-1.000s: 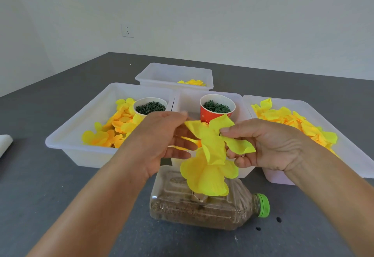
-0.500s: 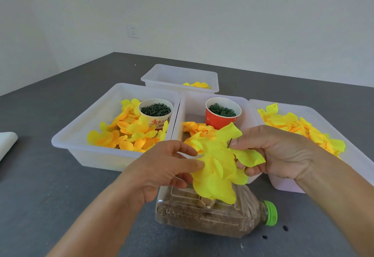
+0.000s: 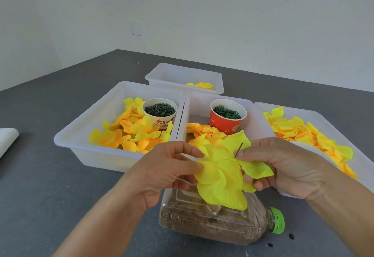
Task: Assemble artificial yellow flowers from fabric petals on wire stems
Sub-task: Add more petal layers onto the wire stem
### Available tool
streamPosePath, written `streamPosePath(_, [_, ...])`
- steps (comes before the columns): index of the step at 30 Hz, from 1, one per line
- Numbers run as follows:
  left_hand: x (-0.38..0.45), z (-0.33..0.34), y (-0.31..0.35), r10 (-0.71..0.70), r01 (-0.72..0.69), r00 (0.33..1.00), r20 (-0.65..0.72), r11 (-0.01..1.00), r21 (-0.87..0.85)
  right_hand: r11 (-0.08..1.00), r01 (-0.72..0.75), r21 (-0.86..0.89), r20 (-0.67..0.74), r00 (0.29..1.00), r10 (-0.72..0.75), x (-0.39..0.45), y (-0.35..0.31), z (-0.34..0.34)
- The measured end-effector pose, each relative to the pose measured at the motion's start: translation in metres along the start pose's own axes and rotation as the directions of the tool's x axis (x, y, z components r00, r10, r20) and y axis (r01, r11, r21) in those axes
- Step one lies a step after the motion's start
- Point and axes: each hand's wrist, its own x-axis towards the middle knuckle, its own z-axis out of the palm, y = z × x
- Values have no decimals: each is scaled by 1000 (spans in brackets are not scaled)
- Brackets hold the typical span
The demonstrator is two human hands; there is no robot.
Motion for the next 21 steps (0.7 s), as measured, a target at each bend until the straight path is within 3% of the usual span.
streamPosePath(10, [0,1,-2,0,1,999,-39,999,38,995,42,88,-93,995,-33,-12,9,11])
streamPosePath(15, [4,-1,1,-33,30,998,-53,999,-45,993,65,97,-128,990,-53,-14,12,12])
streamPosePath(19, [7,1,2,57,-62,977,-204,998,-19,991,70,118,-133,990,-54,-16,12,14])
streamPosePath(21, [5,0,9,102,-115,973,-206,992,-53,991,64,120,-134,990,-48,-17,12,15])
